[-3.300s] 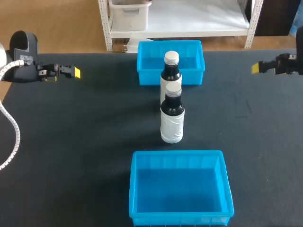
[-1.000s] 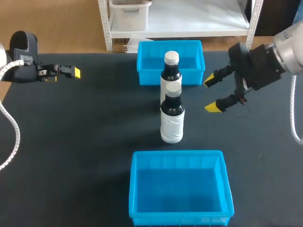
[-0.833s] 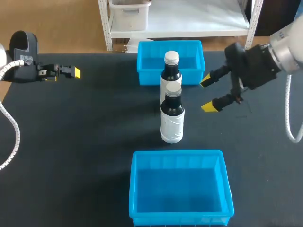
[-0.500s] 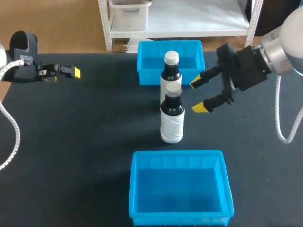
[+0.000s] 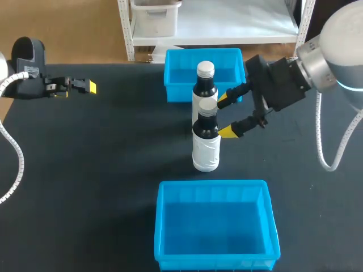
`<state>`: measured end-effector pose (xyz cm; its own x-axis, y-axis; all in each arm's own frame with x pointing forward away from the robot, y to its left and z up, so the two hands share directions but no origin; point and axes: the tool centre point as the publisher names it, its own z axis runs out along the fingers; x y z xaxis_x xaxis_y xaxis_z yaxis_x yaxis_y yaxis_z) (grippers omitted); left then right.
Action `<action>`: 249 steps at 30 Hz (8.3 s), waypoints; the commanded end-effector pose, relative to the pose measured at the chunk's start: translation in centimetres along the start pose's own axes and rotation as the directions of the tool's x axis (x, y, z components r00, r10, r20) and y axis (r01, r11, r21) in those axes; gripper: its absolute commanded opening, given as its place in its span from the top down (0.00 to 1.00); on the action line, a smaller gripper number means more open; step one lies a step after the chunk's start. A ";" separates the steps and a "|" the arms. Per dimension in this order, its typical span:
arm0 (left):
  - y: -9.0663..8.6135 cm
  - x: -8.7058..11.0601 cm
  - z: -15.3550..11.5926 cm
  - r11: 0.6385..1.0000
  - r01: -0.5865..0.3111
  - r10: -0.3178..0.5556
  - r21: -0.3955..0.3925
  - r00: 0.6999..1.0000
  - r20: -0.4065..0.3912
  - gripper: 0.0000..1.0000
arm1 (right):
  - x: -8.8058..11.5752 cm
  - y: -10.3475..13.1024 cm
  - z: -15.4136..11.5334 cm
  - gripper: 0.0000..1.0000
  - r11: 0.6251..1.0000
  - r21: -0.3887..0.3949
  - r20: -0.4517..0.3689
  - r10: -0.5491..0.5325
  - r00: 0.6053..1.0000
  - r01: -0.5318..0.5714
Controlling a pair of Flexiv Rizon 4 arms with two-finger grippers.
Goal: Pick up the bottle, and place it in the far bin if it is heavy, or in the near bin if it is light.
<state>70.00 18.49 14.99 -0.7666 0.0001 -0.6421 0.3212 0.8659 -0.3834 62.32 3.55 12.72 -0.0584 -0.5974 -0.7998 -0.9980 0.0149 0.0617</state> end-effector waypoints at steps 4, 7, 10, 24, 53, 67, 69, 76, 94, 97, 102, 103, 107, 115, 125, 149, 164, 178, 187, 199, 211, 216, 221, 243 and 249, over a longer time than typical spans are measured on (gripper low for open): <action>0.0 0.0 0.0 1.000 0.000 0.000 0.000 1.000 0.000 0.00 | -0.7 -0.1 1.3 0.00 1.000 -0.012 -0.002 -0.003 1.000 0.003; 0.0 0.0 0.0 1.000 0.000 0.000 0.000 1.000 0.000 0.00 | -0.9 0.0 1.8 0.00 1.000 -0.019 -0.005 -0.005 1.000 0.005; 0.0 0.0 0.0 1.000 0.000 0.000 0.000 1.000 0.000 0.00 | -1.0 0.0 2.3 0.00 1.000 -0.028 -0.007 -0.007 1.000 0.006; 0.0 0.0 0.0 1.000 0.000 0.000 0.000 1.000 0.000 0.00 | -1.5 -0.2 3.4 0.00 0.999 -0.033 0.006 0.010 1.000 -0.010; 0.0 0.0 0.0 1.000 0.000 0.000 0.000 1.000 0.000 0.00 | -1.2 -0.5 3.8 0.52 0.999 -0.030 0.019 0.022 1.000 -0.021; 0.0 0.0 0.0 1.000 0.000 0.000 0.000 1.000 0.000 0.00 | -1.4 -0.3 3.3 1.00 1.000 -0.020 0.020 0.020 1.000 -0.019; 0.0 0.0 0.0 1.000 0.000 0.000 0.000 1.000 0.000 0.00 | -1.6 -0.3 2.9 1.00 1.000 -0.014 0.017 0.017 1.000 -0.017; 0.0 0.0 0.0 1.000 0.000 0.000 0.000 1.000 0.000 0.00 | -2.5 -0.2 1.1 1.00 1.000 0.015 0.009 0.011 1.000 -0.012; 0.0 0.0 0.0 1.000 0.000 0.000 0.000 1.000 0.000 0.00 | -3.0 -0.5 -5.1 1.00 0.991 0.127 0.002 0.045 0.999 -0.045; 0.0 0.0 0.0 1.000 0.000 0.000 0.000 1.000 0.000 0.00 | -2.6 -0.5 -5.9 1.00 0.988 0.143 0.010 0.059 0.998 -0.060; 0.0 0.0 0.0 1.000 0.000 0.000 0.000 1.000 0.000 0.00 | -1.6 -0.8 -7.4 1.00 0.982 0.170 0.016 0.083 0.996 -0.084; 0.0 0.0 0.0 1.000 0.000 0.000 0.000 1.000 0.000 0.00 | -1.5 -0.8 -7.7 1.00 0.980 0.176 0.017 0.086 0.996 -0.088; 0.0 0.0 0.0 1.000 0.000 0.000 0.000 1.000 0.000 0.00 | -0.7 -1.2 -8.7 1.00 0.975 0.198 0.016 0.098 0.995 -0.099; 0.0 0.0 0.0 1.000 0.000 0.000 0.000 1.000 0.000 0.00 | 0.5 -1.8 -10.7 1.00 0.965 0.230 0.026 0.122 0.992 -0.124; 0.0 0.0 0.0 1.000 0.000 0.000 0.000 1.000 0.000 0.00 | 2.4 -2.3 -13.3 1.00 0.952 0.266 0.030 0.151 0.988 -0.154; 0.0 0.0 0.0 1.000 0.000 0.000 0.000 1.000 0.000 0.00 | 5.3 -2.7 -18.3 1.00 0.921 0.332 0.034 0.205 0.978 -0.204; 0.0 0.0 0.0 1.000 0.000 0.000 0.000 1.000 0.000 0.00 | 4.3 -9.9 -20.3 1.00 0.935 0.314 -0.005 0.173 0.985 -0.163; 0.0 0.0 0.0 1.000 0.000 0.000 0.000 1.000 0.000 0.00 | 1.3 -18.3 -20.8 1.00 0.951 0.288 -0.007 0.120 0.993 -0.113; 0.0 0.0 0.0 1.000 0.000 0.000 0.000 1.000 0.000 0.00 | -2.8 -22.5 -18.1 1.00 0.949 0.303 0.012 0.088 0.996 -0.087; 0.0 0.0 0.0 1.000 0.000 0.000 0.000 1.000 0.000 0.00 | -6.7 -25.9 -12.5 1.00 0.962 0.263 0.035 0.058 0.998 -0.066; 0.0 0.0 0.0 1.000 0.000 0.000 0.000 1.000 0.000 0.00 | -8.3 -27.0 -7.6 1.00 0.975 0.213 0.055 0.060 0.997 -0.071; 0.0 0.0 0.0 1.000 0.000 0.000 0.000 1.000 0.000 0.00 | -8.7 -27.1 -5.7 1.00 0.980 0.189 0.060 0.056 0.997 -0.066; 0.0 0.0 0.0 1.000 0.000 0.000 0.000 1.000 0.000 0.00 | -9.2 -27.4 -4.0 1.00 0.984 0.168 0.064 0.051 0.997 -0.061; 0.0 0.0 0.0 1.000 0.000 0.000 0.000 1.000 0.000 0.00 | -9.5 -29.2 2.8 1.00 0.996 0.082 0.063 0.014 0.998 -0.019; 0.0 0.0 0.0 1.000 0.000 0.000 0.000 1.000 0.000 0.00 | -8.9 -29.6 4.0 1.00 0.998 0.063 0.058 0.023 0.998 -0.026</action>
<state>70.00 18.49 14.99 -0.7666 0.0001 -0.6421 0.3212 0.8659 -0.3834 90.51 10.95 15.73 -0.0802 -0.5456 -0.8342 -0.9842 0.1756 -0.0202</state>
